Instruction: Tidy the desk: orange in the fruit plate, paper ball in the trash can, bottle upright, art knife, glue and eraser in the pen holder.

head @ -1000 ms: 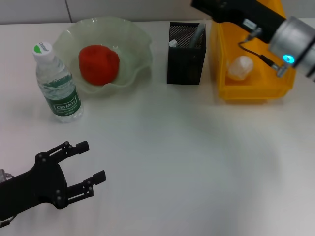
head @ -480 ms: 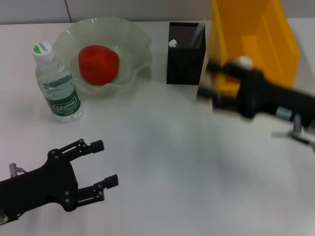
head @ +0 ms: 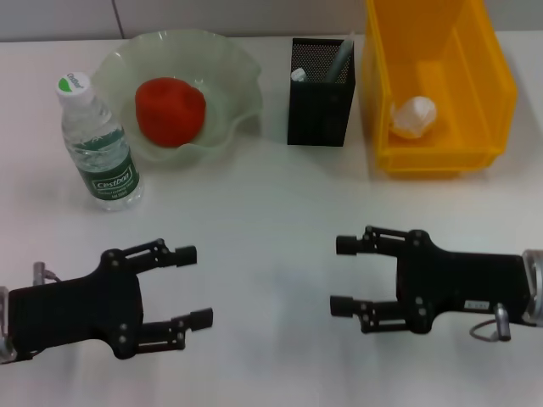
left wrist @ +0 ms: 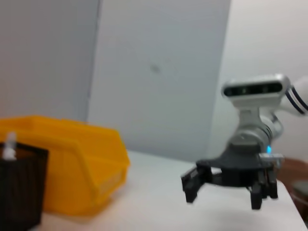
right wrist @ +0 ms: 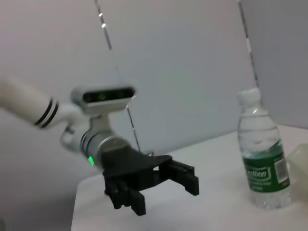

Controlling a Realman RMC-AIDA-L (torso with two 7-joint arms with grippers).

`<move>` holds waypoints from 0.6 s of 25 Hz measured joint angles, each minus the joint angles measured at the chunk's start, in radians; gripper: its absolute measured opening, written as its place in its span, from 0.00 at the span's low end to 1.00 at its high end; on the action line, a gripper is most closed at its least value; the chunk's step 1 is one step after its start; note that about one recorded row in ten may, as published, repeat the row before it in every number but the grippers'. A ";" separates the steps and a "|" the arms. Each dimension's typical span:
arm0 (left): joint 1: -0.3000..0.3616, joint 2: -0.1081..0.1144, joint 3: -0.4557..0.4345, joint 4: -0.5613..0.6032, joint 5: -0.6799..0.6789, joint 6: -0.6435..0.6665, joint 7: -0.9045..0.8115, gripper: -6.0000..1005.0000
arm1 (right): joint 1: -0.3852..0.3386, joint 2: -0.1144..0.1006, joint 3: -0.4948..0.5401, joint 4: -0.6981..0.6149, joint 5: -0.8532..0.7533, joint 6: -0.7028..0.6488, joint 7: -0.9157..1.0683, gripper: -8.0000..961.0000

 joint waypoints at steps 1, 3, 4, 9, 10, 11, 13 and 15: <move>-0.010 0.003 -0.002 0.005 0.024 -0.006 -0.009 0.80 | -0.002 0.000 -0.002 0.001 -0.001 0.001 -0.006 0.85; -0.025 0.007 -0.001 0.008 0.044 -0.016 -0.013 0.80 | -0.004 0.000 -0.005 0.002 -0.009 0.003 -0.014 0.85; -0.027 0.007 -0.001 0.009 0.047 -0.018 -0.013 0.80 | -0.004 0.000 -0.005 0.002 -0.016 0.003 -0.014 0.85; -0.035 0.008 -0.001 0.021 0.067 -0.020 -0.014 0.80 | -0.003 0.001 0.000 0.002 -0.041 0.003 -0.033 0.85; -0.035 0.008 -0.001 0.021 0.067 -0.020 -0.014 0.80 | -0.004 0.001 0.001 0.003 -0.042 0.003 -0.038 0.85; -0.035 0.008 -0.001 0.021 0.067 -0.020 -0.014 0.80 | -0.005 0.001 0.002 0.003 -0.042 0.003 -0.040 0.85; -0.037 0.009 -0.002 0.038 0.084 -0.013 -0.018 0.80 | -0.005 0.001 0.002 0.003 -0.042 0.004 -0.041 0.85; -0.037 0.009 -0.004 0.043 0.088 -0.010 -0.020 0.80 | -0.005 0.001 0.001 0.003 -0.042 0.004 -0.041 0.85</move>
